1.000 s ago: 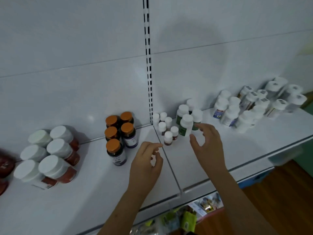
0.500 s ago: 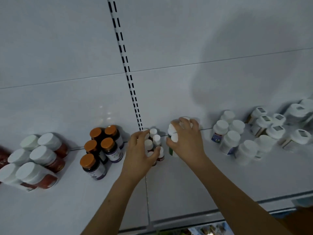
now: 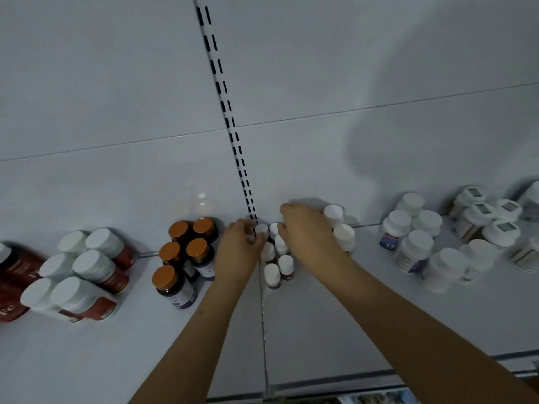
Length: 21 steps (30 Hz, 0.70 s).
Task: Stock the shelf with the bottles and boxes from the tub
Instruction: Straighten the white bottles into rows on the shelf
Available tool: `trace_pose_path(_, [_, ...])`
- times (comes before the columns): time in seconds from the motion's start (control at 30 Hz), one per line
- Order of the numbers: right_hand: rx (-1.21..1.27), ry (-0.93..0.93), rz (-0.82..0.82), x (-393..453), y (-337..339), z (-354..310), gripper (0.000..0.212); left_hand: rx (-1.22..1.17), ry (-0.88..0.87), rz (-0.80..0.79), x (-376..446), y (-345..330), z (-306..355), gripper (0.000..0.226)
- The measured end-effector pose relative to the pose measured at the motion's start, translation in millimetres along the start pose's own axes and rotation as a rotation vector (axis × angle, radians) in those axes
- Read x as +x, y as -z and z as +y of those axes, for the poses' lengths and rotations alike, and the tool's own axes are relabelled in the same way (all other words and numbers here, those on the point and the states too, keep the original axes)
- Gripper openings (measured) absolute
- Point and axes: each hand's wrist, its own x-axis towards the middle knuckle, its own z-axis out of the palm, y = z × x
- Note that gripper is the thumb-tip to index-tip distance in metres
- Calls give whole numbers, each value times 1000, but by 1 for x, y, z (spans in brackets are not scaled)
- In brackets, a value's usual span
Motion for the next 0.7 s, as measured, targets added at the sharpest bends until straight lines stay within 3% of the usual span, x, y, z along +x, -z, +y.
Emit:
trace_pose_path(0.1, [-159,-111,-452,32,15,-26,25,67,60,-79,18,-6,5,20])
trace_pose_path(0.2, [-112,-220,-623,56,7,-30,36,56,78,-130,24,-9,6,10])
trace_pose_path(0.3, [-145,-302,-638,63,-12,-26,28,54,49,-132,24,-6,2,12])
trace_pose_path(0.43, [-92,-333,-433,59,-26,-19,36,50,7,-144,25,-3,-3,18])
trace_pose_path(0.5, [-163,-367,-531,61,-23,-23,37,29,15,-166,25,-2,-5,19])
trace_pose_path(0.6, [-169,-434,-622,59,-4,-30,56,9,-2,-156,20,4,-5,19])
trace_pose_path(0.7, [-131,-370,-670,49,14,-29,48,-8,-9,-105,10,8,-10,25])
